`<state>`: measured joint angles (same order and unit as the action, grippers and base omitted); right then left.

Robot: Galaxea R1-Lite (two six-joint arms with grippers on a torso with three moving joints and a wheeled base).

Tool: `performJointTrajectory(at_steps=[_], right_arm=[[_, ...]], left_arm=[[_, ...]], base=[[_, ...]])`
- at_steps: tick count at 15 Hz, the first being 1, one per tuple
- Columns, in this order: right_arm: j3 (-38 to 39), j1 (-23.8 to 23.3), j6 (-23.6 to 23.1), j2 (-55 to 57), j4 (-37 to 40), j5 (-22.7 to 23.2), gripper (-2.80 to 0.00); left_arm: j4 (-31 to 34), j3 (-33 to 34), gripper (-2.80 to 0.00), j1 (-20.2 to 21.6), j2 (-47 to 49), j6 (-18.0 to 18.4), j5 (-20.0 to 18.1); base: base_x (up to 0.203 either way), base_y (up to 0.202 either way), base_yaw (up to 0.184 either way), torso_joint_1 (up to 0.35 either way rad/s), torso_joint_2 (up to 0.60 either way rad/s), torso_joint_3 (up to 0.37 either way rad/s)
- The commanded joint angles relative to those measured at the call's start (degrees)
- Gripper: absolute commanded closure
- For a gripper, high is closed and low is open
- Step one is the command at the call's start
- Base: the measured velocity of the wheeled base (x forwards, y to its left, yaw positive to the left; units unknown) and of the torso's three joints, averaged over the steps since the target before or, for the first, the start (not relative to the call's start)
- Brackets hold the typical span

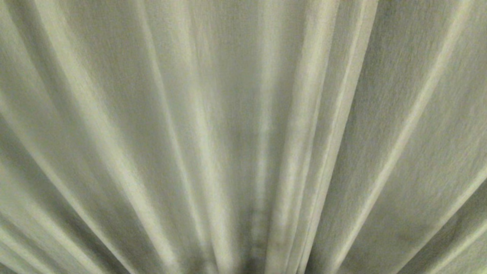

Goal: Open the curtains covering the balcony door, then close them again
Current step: Pull the outer curtains open on both sides

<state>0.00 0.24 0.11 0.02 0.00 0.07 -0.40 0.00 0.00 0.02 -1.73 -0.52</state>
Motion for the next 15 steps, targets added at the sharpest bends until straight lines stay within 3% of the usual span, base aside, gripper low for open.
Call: performJointTrajectory(at_steps=[1,9,13,15], right_arm=[[0.00,0.02,-0.37,-0.02,0.09,0.01,0.00],[0.00,0.02,-9.07,-0.02,0.26,3.27,0.00],[-0.44,0.02,-9.51,-0.02,-0.66,3.50,0.00],[-3.12,0.02,-9.24,-0.02,-0.60,7.67,0.00]], left_arm=[[0.05,0.00,0.00,0.00,-0.02,-0.03,0.08],[0.00,0.00,0.00,0.00,-0.02,-0.03,0.08],[-0.04,0.00,0.00,0.00,-0.02,-0.11,0.00],[-0.04,0.00,0.00,0.00,-0.02,-0.11,0.00]], base=[[0.000,0.000,0.000,0.000,0.00,0.000],[0.000,0.000,0.000,0.000,0.00,0.000],[0.000,0.000,0.000,0.000,0.00,0.000],[0.000,0.000,0.000,0.000,0.00,0.000]])
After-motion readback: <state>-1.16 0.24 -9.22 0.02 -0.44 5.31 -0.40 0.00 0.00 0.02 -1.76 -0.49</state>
